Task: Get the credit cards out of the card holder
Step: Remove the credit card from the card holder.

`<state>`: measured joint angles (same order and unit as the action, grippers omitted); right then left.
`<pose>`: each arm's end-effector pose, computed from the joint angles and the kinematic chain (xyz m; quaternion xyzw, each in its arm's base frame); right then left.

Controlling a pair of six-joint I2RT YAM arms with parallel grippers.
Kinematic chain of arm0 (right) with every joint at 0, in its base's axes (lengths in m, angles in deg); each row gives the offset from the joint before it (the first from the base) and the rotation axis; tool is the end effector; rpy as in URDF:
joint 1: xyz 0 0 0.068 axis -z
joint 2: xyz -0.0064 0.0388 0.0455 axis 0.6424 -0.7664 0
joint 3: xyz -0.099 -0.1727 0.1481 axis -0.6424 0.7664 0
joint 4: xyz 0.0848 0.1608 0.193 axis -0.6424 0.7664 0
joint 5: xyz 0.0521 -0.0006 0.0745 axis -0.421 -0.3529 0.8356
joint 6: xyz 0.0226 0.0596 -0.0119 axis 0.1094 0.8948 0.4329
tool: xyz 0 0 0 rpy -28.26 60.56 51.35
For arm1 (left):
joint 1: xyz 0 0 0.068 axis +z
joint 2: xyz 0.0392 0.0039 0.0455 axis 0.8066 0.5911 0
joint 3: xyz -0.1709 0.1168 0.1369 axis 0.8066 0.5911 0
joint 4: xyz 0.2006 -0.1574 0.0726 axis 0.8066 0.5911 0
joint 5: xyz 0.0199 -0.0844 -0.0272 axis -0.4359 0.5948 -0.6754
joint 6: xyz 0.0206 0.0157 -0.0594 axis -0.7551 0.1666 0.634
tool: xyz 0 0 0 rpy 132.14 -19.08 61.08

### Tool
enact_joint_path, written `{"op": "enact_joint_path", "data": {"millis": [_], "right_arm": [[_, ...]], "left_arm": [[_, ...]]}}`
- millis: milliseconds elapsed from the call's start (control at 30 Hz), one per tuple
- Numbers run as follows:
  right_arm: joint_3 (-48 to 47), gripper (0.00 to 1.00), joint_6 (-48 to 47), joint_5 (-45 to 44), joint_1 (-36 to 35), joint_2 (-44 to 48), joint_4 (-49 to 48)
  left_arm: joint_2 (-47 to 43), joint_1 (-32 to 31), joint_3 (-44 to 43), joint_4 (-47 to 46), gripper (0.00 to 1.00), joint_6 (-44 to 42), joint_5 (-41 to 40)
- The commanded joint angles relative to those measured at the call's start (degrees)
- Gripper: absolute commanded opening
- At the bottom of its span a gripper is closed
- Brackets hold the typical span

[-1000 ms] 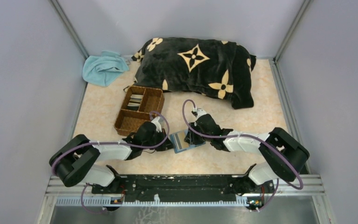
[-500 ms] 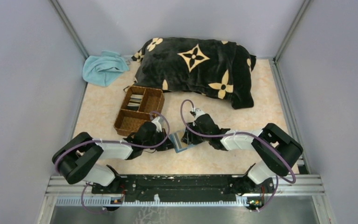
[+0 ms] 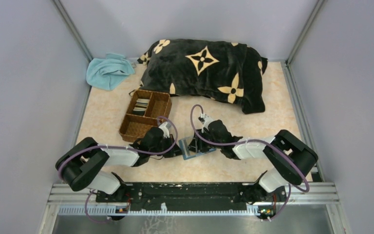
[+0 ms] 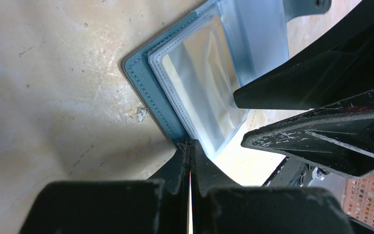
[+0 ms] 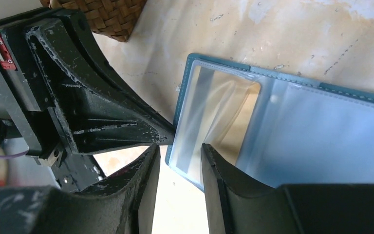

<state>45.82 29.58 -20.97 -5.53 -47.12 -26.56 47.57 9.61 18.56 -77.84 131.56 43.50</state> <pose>0.1915 0.2158 0.1065 -0.1374 0.8614 0.4078 0.2700 0.1753 -0.1857 0.0827 0.0389 0.8853 -0.3899 0.2505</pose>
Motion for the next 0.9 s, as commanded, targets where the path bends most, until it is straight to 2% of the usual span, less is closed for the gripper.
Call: {"op": "enact_joint_path", "data": {"millis": [0, 200, 333, 567, 867], "right_arm": [[-0.1, 0.37, 0.0, 1.0, -0.2, 3.6, -2.6], [-2.0, 0.37, -3.1, -4.8, -0.1, 4.9, 4.8], [-2.3, 0.37, -3.5, -4.5, 0.3, 4.9, 5.0], [-1.7, 0.30, -2.6, -1.6, 0.7, 4.6, 2.2], [-1.4, 0.32, -4.0, -6.2, 3.4, 6.1, 7.1]], "left_arm": [[1.5, -0.2, -0.2, 0.9, 0.00, 0.0, 0.1], [1.1, -0.3, 0.1, 1.2, 0.00, -0.3, 0.1], [1.0, -0.3, 0.2, 1.3, 0.00, -0.2, 0.2], [1.5, -0.3, 0.0, 1.5, 0.00, -0.3, 0.4], [-1.4, -0.6, 0.7, 0.7, 0.00, -0.7, 0.8]]}}
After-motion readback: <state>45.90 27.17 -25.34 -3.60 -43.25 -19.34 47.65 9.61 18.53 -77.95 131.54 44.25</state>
